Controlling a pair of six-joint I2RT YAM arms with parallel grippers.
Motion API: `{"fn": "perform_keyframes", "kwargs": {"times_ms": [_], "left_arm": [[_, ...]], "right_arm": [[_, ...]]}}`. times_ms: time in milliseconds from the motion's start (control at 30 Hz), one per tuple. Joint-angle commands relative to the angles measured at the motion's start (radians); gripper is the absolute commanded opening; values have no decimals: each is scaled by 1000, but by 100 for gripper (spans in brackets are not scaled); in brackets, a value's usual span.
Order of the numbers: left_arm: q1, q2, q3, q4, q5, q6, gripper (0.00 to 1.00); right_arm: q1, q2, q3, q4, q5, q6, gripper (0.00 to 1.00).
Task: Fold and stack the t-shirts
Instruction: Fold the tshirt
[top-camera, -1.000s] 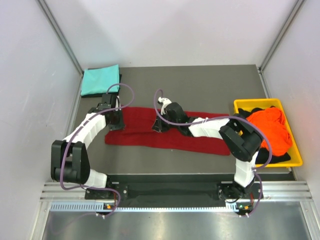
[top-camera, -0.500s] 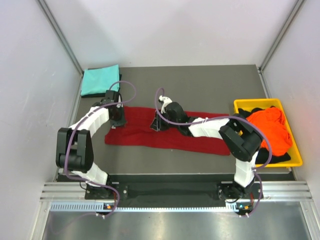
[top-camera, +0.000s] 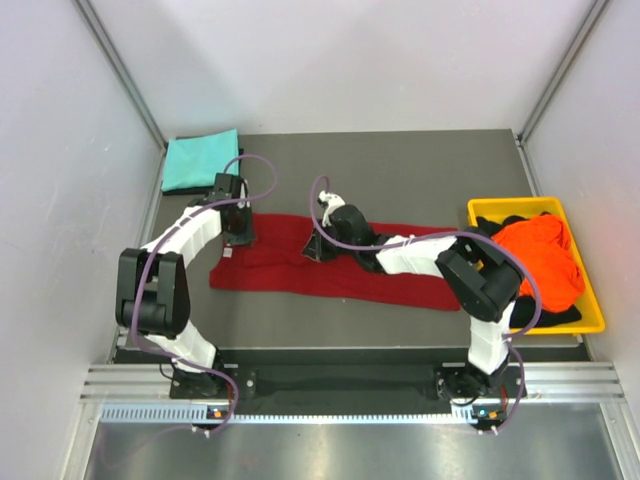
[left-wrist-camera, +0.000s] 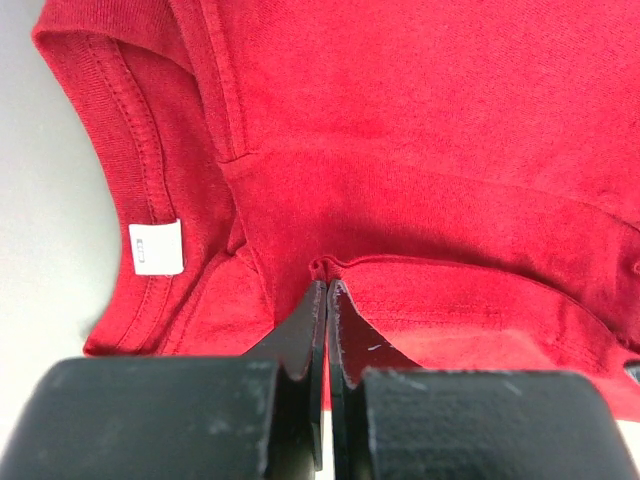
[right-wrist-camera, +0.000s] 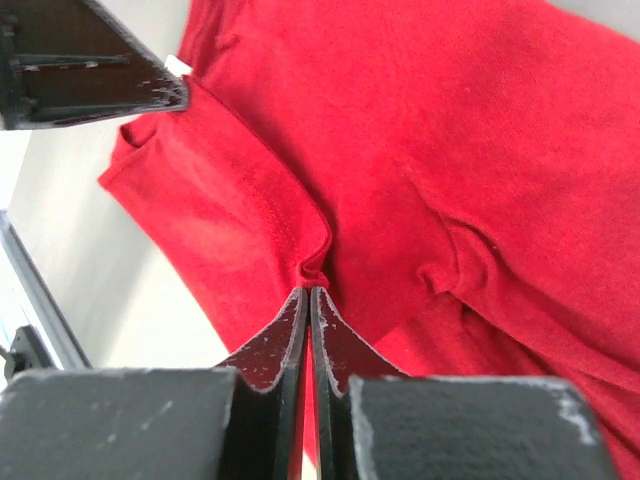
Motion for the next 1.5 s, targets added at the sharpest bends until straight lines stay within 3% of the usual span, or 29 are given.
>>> {"fn": "perform_keyframes", "kwargs": {"times_ms": [0, 133, 467, 733, 1133, 1467], "left_arm": [[-9, 3, 42, 18, -2, 18, 0], [-9, 10, 59, 3, -23, 37, 0], [-11, 76, 127, -8, -106, 89, 0], [-14, 135, 159, 18, -38, 141, 0], [-26, 191, 222, -14, -86, 110, 0], [-32, 206, 242, 15, -118, 106, 0]], "right_arm": [[15, -3, 10, 33, 52, -2, 0], [15, -60, -70, 78, 173, 42, 0], [30, -79, -176, 223, 246, 133, 0], [33, -73, -187, 304, 244, 102, 0], [32, 4, -36, 195, 210, -143, 0], [30, 26, -19, 161, 262, -168, 1]]}}
